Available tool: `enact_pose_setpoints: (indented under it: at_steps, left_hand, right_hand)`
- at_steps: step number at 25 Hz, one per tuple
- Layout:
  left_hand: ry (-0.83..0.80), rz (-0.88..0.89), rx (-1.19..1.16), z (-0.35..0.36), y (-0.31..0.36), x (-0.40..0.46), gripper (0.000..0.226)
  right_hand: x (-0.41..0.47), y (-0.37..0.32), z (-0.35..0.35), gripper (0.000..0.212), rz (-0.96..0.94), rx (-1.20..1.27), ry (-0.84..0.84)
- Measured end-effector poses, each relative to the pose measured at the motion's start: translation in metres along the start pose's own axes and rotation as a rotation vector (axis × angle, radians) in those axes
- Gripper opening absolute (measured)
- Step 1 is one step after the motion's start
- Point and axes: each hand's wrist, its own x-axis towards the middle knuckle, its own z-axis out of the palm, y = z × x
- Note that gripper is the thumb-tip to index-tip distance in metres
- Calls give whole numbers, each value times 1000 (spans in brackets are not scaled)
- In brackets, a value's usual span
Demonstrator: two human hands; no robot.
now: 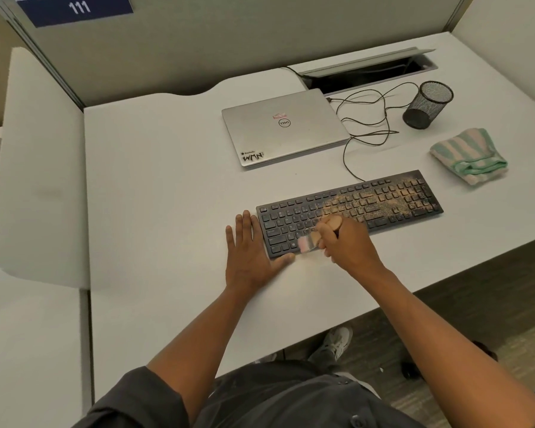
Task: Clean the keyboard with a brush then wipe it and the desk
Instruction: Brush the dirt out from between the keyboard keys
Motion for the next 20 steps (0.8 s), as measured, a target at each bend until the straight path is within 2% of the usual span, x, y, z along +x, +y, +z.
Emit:
enact_pose_setpoints:
  at_steps: [3,7,12,15,20]
  left_hand:
    - [3,3,-10,1,-1,0,130]
    - [4,5,-8,1,-1,-1,131]
    - [2,12,-23,1,-1,-1,131]
    - [4,14,-27,1,-2,-1,129]
    - [14,18,-31,1,-2,0,129]
  right_hand:
    - [5,2,-5,27,-28,-89,146]
    - [7,-9,8,25,3,37,31]
    - [26,-13,-5,21,-19,-123,173]
    - [32,-17,-5,19,-32,-131,87]
    - [39,-24,-9,19,5,-307,-44]
